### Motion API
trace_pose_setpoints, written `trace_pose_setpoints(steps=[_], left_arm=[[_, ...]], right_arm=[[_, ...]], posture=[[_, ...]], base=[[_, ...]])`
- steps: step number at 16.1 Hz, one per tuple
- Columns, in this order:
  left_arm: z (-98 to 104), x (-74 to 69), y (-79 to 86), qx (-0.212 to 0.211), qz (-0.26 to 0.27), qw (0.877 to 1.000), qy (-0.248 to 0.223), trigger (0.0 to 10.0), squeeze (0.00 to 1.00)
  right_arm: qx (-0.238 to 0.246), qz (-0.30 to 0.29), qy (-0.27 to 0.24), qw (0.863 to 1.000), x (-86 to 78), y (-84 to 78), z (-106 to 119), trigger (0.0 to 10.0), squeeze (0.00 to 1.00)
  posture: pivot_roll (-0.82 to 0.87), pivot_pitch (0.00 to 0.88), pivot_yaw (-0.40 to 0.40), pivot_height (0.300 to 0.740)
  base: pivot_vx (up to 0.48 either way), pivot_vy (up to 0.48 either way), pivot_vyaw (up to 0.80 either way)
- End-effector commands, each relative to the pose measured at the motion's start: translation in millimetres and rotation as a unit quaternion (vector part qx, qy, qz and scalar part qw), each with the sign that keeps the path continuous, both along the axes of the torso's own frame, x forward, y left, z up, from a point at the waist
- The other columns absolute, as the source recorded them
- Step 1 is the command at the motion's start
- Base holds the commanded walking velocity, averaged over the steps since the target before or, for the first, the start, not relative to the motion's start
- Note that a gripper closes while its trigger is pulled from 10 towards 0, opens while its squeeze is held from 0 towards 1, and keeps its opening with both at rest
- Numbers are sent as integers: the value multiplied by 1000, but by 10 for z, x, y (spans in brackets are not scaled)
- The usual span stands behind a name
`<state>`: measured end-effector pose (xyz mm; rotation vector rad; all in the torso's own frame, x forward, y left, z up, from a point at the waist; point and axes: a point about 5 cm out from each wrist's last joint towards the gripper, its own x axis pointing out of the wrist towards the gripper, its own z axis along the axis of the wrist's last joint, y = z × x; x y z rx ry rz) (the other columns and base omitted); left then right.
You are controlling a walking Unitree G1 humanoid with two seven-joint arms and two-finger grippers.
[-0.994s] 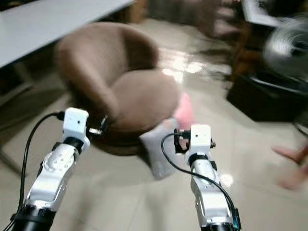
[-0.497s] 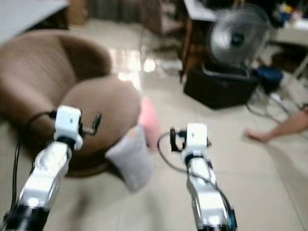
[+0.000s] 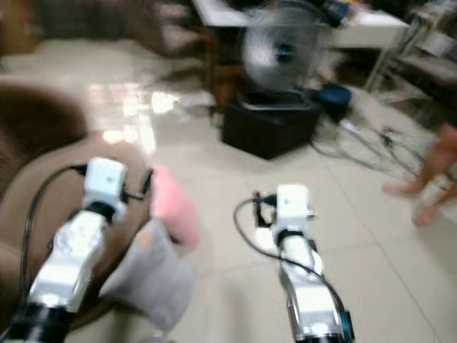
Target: Move the pillow to the sofa from floor
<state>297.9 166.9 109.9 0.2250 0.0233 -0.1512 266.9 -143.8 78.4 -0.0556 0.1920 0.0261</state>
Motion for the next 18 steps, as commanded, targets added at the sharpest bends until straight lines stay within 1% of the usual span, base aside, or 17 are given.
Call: trace_pose_setpoints(steps=[1, 4, 6, 10, 11, 14, 18], left_arm=[[22, 12, -81, -1, -12, 1000, -5, 10000, 0], [-8, 8, -15, 0, 16, 1000, 1, 10000, 0], [-32, 0, 18, -7, 24, 1000, 9, 10000, 0], [-61, -38, -28, -7, 7, 1000, 12, 10000, 0], [-69, -42, -47, -3, 7, 1000, 14, 10000, 0], [-67, -40, -51, 1, 5, 1000, 12, 10000, 0], [-58, -31, -71, 7, -5, 1000, 10, 10000, 0]], right_arm=[[-16, -4, 4, 1000, -4, -71, -11, 10000, 0], [-18, 21, 7, 1000, -12, -31, -12, 10000, 0], [-18, 31, 8, 999, -26, -12, -20, 10000, 0], [-17, 44, 12, 999, -44, 5, -39, 10000, 0], [-18, 47, 15, 999, -47, 9, -50, 10000, 0], [-18, 51, 18, 998, -53, 16, -63, 10000, 0], [-17, 53, 21, 998, -69, 21, -78, 10000, 0]], posture=[[-43, 0, -2, 740], [-42, 0, -2, 740], [-43, 0, 0, 720], [-40, 0, -2, 685], [-40, 0, -3, 670], [-39, 0, -3, 650], [-39, 0, 4, 610]], base=[[379, 0, 0], [0, 0, 0], [0, 0, 0], [0, 0, 0], [0, 0, 0], [0, 0, 0], [0, 0, 0]])
